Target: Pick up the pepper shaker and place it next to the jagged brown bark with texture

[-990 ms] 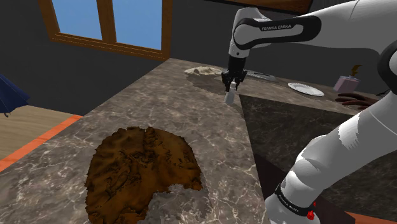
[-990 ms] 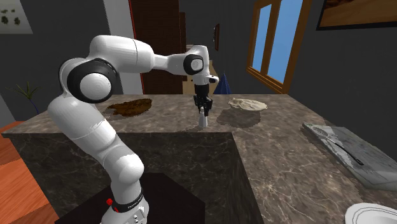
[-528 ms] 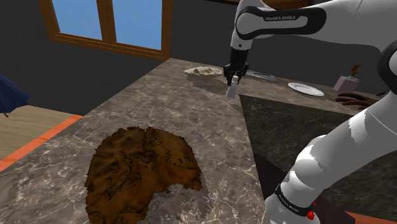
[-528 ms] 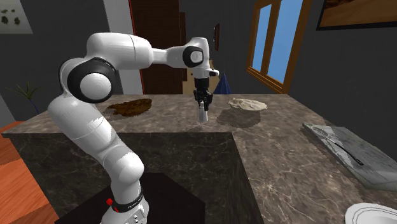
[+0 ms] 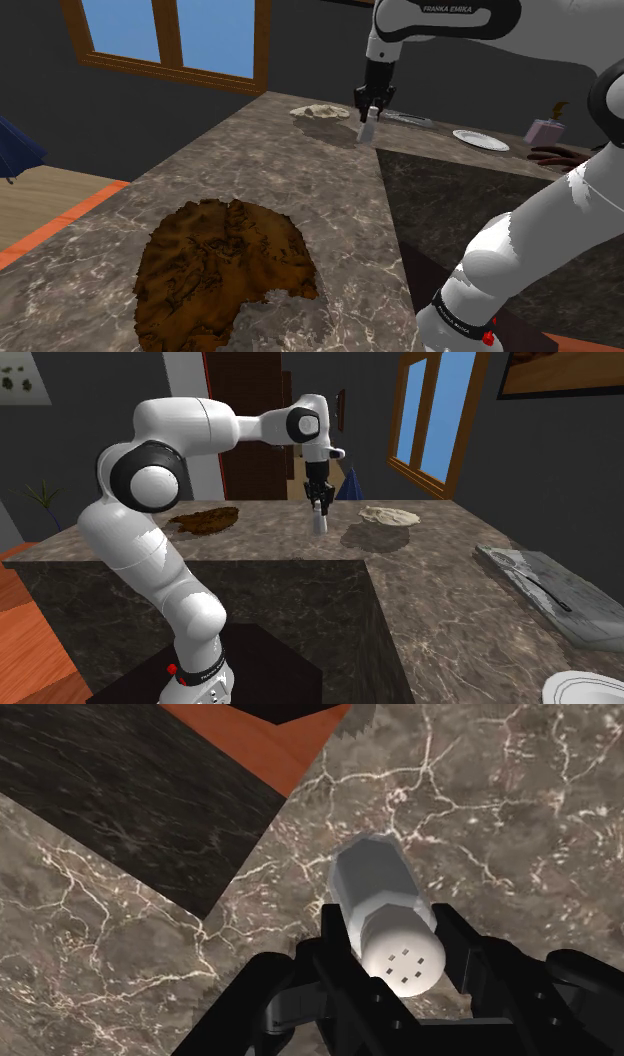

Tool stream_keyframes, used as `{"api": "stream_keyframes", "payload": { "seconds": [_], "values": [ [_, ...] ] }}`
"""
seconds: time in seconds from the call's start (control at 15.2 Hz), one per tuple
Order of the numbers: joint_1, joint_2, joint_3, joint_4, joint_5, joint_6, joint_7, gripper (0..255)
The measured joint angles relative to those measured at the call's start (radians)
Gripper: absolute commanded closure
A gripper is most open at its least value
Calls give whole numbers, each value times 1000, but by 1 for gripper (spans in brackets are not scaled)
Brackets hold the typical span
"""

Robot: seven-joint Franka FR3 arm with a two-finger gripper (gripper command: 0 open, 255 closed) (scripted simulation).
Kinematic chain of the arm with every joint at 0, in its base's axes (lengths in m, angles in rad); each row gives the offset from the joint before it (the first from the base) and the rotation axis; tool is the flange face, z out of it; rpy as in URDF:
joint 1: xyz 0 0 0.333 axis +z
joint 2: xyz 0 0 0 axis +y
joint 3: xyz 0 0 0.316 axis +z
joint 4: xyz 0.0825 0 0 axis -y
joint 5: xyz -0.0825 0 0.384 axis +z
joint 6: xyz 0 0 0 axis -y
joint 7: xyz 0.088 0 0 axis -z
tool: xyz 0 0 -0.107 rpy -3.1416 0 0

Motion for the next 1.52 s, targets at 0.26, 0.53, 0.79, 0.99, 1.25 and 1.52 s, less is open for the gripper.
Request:
{"api": "stream_keyframes", "payload": {
  "seconds": [0.26, 0.53, 0.79, 0.99, 1.25, 1.52],
  "values": [
    [1, 18, 2, 72, 2, -53, -3, 255],
    [0, 34, 2, 143, 2, -109, -11, 255],
    [0, 52, 2, 217, 2, -164, -18, 255],
    [0, 73, 3, 284, 3, -210, -22, 255],
    [1, 103, 4, 372, 3, -268, -28, 255],
    [15, 57, 30, 345, 8, -291, 11, 255]
  ]
}}
